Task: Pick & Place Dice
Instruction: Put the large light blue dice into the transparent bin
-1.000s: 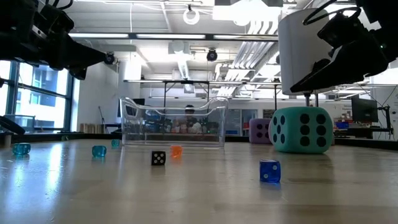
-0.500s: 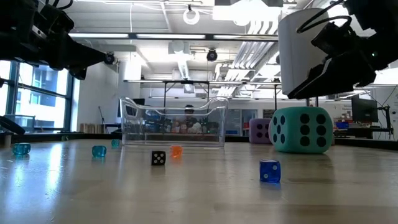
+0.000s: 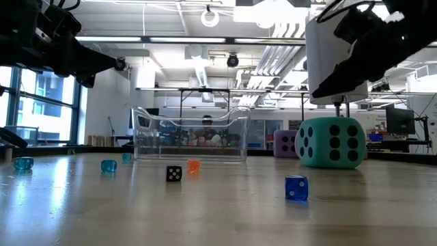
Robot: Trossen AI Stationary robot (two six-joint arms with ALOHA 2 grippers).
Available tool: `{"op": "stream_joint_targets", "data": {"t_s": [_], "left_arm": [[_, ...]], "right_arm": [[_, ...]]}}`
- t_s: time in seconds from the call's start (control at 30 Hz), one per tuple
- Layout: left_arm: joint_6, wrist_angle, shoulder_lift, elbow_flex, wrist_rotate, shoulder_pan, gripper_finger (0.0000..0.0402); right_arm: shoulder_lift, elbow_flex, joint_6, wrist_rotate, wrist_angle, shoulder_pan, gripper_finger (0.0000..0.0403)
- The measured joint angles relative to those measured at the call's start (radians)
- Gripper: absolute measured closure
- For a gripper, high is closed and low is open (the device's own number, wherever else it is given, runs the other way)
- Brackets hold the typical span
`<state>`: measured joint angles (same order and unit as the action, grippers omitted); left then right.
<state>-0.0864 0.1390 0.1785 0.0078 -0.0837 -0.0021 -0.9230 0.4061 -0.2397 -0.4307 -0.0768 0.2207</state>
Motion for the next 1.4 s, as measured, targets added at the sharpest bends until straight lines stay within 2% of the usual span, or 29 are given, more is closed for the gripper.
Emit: {"op": "stream_joint_targets", "data": {"t_s": [0.17, 0.3, 0.63, 0.97, 1.2, 1.4], "left_arm": [[0.000, 0.000, 0.000, 0.000, 0.000, 0.000, 0.0401], [0.000, 0.000, 0.000, 0.000, 0.000, 0.000, 0.0401], [0.000, 0.000, 0.000, 0.000, 0.000, 0.000, 0.0401], [0.001, 0.000, 0.000, 0.000, 0.000, 0.000, 0.0401], [0.002, 0.000, 0.000, 0.000, 0.000, 0.000, 0.0401], [0.001, 0.000, 0.000, 0.000, 0.000, 0.000, 0.0401]], "right_arm": [[-0.007, 0.148, -0.025, 0.085, -0.304, -0.009, 0.0003], [-0.030, 0.206, -0.017, 0.120, -0.391, -0.039, 0.0003], [-0.165, 0.206, 0.031, 0.218, -0.366, -0.145, 0.0003], [-0.277, 0.206, 0.031, 0.271, -0.210, -0.149, 0.0003], [-0.263, 0.206, 0.265, 0.298, -0.226, -0.150, 0.0003], [-0.228, 0.206, 0.346, 0.289, -0.306, -0.162, 0.0003]]}}
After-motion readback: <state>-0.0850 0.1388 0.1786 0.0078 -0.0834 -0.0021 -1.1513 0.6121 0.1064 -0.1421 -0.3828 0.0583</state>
